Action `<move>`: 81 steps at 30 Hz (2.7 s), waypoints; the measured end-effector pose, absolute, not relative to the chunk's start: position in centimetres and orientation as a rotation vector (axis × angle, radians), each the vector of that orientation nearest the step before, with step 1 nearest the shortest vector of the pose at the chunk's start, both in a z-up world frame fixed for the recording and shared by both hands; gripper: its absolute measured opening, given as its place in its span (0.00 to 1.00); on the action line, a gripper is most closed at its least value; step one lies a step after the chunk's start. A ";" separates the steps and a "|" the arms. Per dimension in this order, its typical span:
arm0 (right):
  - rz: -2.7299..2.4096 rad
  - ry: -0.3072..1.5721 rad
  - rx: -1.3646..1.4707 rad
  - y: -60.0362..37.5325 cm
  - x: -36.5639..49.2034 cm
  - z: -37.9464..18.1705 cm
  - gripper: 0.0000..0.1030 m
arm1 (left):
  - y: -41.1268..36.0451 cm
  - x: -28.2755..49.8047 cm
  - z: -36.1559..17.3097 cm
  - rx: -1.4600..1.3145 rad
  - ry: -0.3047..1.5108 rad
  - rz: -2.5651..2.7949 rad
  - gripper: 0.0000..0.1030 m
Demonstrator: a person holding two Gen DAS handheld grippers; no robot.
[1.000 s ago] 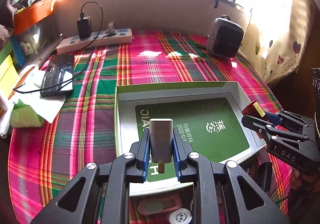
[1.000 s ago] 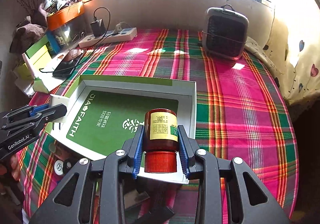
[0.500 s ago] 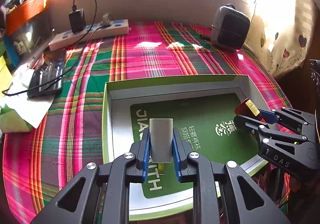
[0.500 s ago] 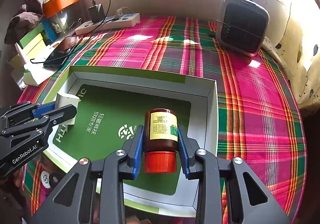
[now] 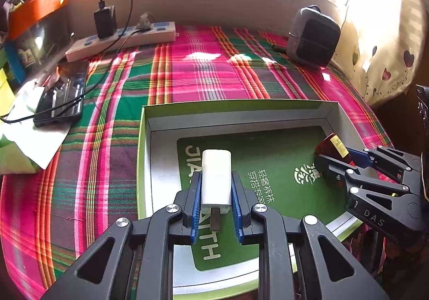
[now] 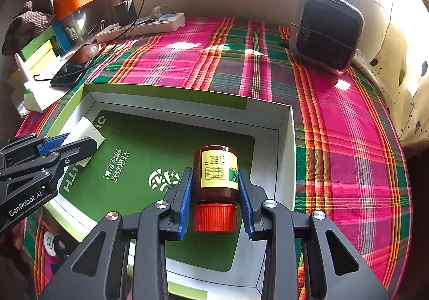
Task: Organize rigid objects
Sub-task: 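Carry the charger with the left tool and the bottle with the right tool into the green box, then open both tools to release the charger and bottle in the box, then move the left tool to the blue USB tester while the right tool grasps the black stapler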
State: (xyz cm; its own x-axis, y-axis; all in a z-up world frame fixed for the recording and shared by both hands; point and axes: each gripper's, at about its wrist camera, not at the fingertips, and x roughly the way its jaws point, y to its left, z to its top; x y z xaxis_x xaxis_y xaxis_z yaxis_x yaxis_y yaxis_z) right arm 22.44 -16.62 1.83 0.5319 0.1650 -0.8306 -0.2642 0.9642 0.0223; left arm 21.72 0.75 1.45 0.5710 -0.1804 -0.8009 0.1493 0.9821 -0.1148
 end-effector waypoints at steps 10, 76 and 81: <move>0.249 0.971 -0.107 -16.6 22.4 1.9 0.32 | 0.8 21.8 1.5 -0.031 0.947 -0.183 0.20; 0.139 0.890 0.082 -20.7 7.8 2.6 0.51 | 2.6 4.9 1.6 -0.140 0.898 -0.256 0.42; 0.145 0.902 0.071 -20.3 7.8 2.2 0.53 | 2.0 4.6 1.2 -0.147 0.912 -0.292 0.42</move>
